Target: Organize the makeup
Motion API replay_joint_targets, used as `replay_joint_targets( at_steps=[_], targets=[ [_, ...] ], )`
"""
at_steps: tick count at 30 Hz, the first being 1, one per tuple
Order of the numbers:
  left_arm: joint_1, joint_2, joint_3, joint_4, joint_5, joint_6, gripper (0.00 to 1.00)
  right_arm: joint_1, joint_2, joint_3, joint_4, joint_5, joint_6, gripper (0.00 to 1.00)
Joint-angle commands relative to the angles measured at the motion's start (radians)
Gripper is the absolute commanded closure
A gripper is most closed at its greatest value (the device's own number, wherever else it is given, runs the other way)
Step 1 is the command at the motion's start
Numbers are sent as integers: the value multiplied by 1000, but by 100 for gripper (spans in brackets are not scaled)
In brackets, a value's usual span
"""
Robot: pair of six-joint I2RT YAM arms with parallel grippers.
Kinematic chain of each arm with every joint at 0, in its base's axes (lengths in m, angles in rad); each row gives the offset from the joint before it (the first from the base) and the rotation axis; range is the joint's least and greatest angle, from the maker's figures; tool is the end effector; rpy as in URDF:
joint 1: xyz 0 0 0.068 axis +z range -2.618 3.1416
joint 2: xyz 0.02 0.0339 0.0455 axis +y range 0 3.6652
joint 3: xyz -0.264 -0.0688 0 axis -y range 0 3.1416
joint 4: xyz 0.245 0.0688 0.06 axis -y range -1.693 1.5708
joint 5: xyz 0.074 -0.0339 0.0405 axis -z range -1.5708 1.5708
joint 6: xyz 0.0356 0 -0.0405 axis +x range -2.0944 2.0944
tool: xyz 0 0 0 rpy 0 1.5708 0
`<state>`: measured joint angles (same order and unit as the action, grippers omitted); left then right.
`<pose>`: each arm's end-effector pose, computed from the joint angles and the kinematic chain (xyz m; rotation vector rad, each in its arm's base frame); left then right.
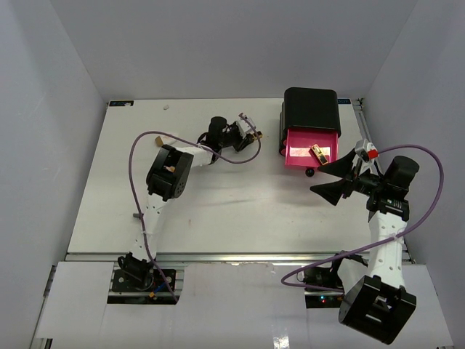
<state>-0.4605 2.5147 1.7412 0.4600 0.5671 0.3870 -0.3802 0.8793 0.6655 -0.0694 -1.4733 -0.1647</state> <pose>0.4842 -0.2615 0.1081 1.1080 1.5116 -0.5829 0.1786 -0.0332 0.3019 -0.7905 1.4826 0.9328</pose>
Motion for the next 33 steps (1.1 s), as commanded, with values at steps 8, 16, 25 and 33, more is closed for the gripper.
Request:
replay_joint_targets(
  at_steps=[8,16,25,33],
  targets=[
    [-3,-502,-451,63,-57,-160,100,-27,-17,-26,54,21,-3,8],
    [-40,-834,-701,53,-53,-281,100,-55,-12,-30,51,62,-22,7],
    [-188,-879,-554,-75,-20,-250,100,-109,-16,-40,53,95,-36,8],
    [-329,-663,-300,-120,-110,-241,100,-140,-11,-46,57,102,-35,7]
  ],
)
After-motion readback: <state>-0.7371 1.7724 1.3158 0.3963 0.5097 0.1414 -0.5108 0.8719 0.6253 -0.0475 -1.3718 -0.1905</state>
